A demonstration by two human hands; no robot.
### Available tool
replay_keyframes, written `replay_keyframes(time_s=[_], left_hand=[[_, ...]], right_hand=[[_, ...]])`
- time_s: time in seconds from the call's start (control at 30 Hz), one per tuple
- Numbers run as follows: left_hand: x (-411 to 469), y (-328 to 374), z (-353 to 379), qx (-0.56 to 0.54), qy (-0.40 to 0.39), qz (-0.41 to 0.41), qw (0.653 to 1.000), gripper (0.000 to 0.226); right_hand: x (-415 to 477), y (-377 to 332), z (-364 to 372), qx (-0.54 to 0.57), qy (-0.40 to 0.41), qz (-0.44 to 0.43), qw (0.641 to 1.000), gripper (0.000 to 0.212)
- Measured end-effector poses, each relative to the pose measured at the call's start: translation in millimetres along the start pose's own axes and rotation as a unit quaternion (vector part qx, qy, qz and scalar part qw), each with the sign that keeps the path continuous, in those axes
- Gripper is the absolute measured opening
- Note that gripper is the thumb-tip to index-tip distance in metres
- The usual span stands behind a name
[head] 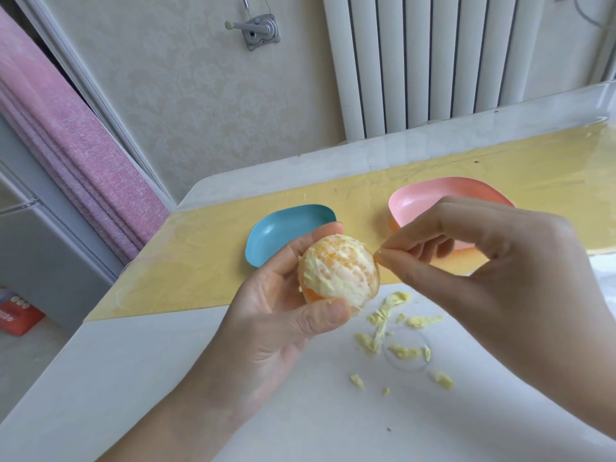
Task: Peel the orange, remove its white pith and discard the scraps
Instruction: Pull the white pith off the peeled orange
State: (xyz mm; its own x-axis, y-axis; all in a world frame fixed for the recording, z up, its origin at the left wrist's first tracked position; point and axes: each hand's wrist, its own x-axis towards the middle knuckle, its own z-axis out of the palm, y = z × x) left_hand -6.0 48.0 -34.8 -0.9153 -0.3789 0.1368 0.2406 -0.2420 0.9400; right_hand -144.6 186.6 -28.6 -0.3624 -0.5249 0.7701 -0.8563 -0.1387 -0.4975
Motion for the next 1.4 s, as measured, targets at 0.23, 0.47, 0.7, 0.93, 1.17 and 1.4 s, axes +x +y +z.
replay_keyframes(time_s=[0.23,0.47,0.7,0.93,1.17,1.4], left_hand=[[4.4,1.5,-6.4,-0.065,0.036,-0.027,0.997,0.068],[3.9,2.9,-0.5,-0.067,0.064,-0.057,0.994,0.037],[2.2,4.2,-2.1,-0.09,0.01,-0.086,0.992,0.035],[2.1,3.4,-1.9,-0.053,0.012,-0.099,0.994,0.05],[0.3,-1.6,0.0,-0.006,0.09,-0.098,0.991,0.066],[-2.1,-5.0,3.4,0.072,0.136,-0.079,0.985,0.044]], right_hand=[[-0.4,7.0,1.6,-0.025,-0.007,-0.029,0.999,0.021],[-2.0,17.1,4.3,-0.035,-0.085,-0.022,0.995,0.017],[1.1,16.7,2.2,-0.082,-0.046,-0.07,0.993,0.01],[-1.7,15.0,2.7,-0.066,-0.053,-0.135,0.987,0.015],[-3.7,12.1,4.5,-0.063,-0.054,-0.124,0.989,0.01],[-4.5,10.1,6.0,-0.104,-0.062,-0.134,0.984,0.007]])
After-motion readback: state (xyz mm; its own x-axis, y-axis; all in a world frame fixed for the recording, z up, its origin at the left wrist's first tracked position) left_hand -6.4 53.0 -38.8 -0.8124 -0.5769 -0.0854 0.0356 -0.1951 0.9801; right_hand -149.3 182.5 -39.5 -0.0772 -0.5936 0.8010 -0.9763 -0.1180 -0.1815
